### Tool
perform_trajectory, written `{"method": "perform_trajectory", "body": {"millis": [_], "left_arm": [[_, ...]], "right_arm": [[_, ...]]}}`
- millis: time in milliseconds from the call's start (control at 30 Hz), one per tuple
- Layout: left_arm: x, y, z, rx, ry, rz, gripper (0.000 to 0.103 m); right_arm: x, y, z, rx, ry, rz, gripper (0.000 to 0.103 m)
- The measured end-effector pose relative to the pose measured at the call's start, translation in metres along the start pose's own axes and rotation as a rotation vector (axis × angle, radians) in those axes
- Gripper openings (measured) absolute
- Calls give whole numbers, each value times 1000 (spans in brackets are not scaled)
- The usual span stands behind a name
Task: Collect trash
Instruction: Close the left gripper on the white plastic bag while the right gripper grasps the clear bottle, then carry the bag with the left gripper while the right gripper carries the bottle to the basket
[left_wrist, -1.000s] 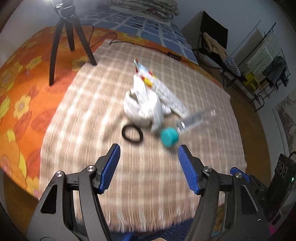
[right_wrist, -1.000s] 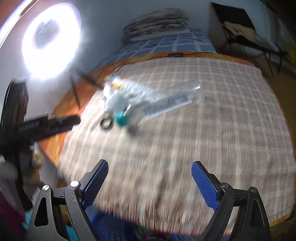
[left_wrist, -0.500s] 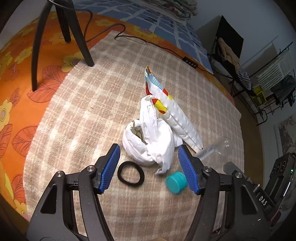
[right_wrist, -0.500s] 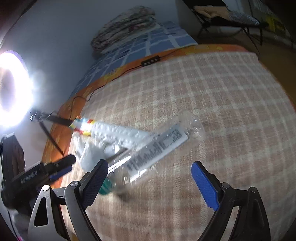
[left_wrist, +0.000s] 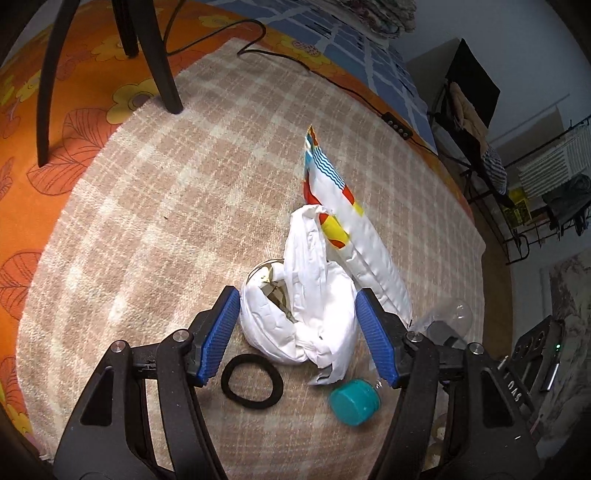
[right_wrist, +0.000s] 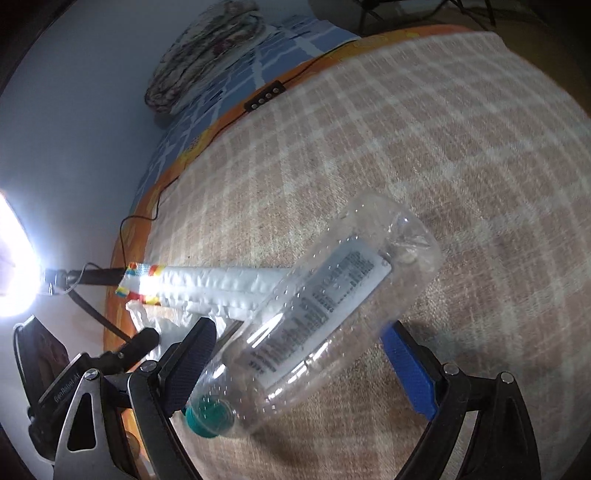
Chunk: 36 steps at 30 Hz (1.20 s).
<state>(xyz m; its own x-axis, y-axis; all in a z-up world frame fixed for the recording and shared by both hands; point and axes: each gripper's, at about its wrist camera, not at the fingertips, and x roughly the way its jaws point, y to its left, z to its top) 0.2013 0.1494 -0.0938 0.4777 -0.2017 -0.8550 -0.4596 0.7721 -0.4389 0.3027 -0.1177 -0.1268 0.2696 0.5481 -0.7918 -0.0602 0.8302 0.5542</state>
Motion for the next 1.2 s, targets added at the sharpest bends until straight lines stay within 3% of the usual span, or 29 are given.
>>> {"method": "perform_trajectory", "body": {"millis": [133,267,600,633,667,933,1200], "left_arm": [[2,-5,1,33,-11,11,67],[0,-9,2,48,-26,8,58],[-23,-7,-1,85,-69,4,46],[-26,-7,-1,86,-72,4,34],[-30,-5,-1,86,-74,8,16],[-47,0,-6,109,-91,14,16],[-87,-6,-14,158,-163,3,16]], "right_arm": [[1,0,1,-5,-14,6,94],[0,2,0,-19,-29,0,78],[-18,3,-6,-50,-59,62,69],[-22,4,-7,-60,-67,65,68],[-26,6,-7,-74,-79,68,67],[-51,19,-15,-147,-123,86,64],[-83,33,-27,-266,-163,86,62]]}}
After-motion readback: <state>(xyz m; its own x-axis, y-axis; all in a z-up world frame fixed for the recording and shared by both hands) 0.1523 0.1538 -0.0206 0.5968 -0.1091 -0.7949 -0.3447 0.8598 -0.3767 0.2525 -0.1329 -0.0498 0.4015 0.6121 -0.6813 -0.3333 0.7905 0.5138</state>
